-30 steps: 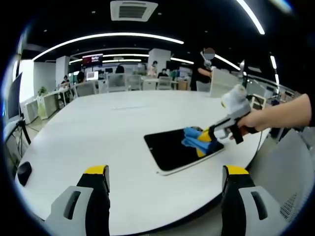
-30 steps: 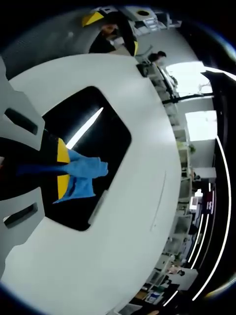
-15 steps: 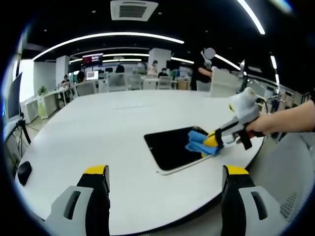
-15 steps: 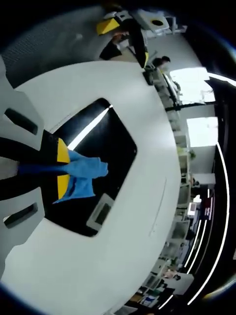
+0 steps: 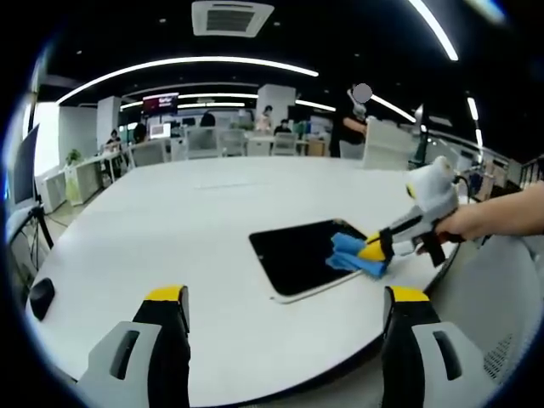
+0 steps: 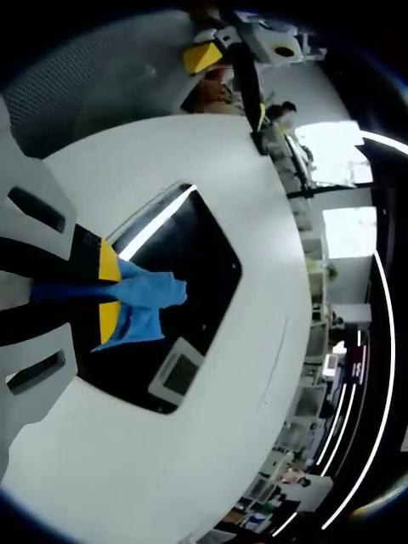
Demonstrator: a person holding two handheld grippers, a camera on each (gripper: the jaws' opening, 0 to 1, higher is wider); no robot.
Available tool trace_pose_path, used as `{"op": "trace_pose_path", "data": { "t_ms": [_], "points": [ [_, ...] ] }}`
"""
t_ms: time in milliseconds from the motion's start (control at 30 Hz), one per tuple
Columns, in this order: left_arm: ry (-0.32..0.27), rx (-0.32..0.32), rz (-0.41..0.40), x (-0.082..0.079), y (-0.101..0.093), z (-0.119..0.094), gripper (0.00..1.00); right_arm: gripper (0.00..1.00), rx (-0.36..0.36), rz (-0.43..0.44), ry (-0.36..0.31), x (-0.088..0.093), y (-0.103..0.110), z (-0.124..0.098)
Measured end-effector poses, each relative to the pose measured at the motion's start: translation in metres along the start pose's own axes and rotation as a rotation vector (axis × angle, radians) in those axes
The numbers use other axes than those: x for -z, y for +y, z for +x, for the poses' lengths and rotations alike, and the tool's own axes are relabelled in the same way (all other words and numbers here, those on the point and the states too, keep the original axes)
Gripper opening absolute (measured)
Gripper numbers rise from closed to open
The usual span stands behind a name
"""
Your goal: Wipe the mirror surface with the cleaning cloth until all visible marks leave the cleaned area.
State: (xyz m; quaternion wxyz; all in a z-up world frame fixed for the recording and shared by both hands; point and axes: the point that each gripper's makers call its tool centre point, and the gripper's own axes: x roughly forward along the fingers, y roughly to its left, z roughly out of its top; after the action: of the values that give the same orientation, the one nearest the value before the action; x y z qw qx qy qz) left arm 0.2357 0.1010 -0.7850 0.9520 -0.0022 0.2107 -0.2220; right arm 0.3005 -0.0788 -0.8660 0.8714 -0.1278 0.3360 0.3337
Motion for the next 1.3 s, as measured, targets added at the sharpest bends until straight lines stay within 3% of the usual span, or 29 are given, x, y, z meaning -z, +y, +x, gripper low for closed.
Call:
{"op": "trace_pose_path", "data": {
  "t_ms": [400, 1100, 1300],
  "points": [
    [0.005, 0.003, 0.002, 0.0010, -0.0005, 0.0003, 0.94, 0.01, -0.016, -0.004, 0.003, 0.0060, 0.0077, -0.0058],
    [0.003, 0.001, 0.001, 0.0009, -0.0011, 0.0011, 0.94, 0.01, -0.007, -0.024, -0.028, 0.0061, 0.0057, -0.0068],
    [0.004, 0.001, 0.000, 0.0014, -0.0013, 0.0005, 0.94, 0.01, 0.010, -0.008, -0.011, 0.0079, 0.0018, -0.0083]
  ]
}}
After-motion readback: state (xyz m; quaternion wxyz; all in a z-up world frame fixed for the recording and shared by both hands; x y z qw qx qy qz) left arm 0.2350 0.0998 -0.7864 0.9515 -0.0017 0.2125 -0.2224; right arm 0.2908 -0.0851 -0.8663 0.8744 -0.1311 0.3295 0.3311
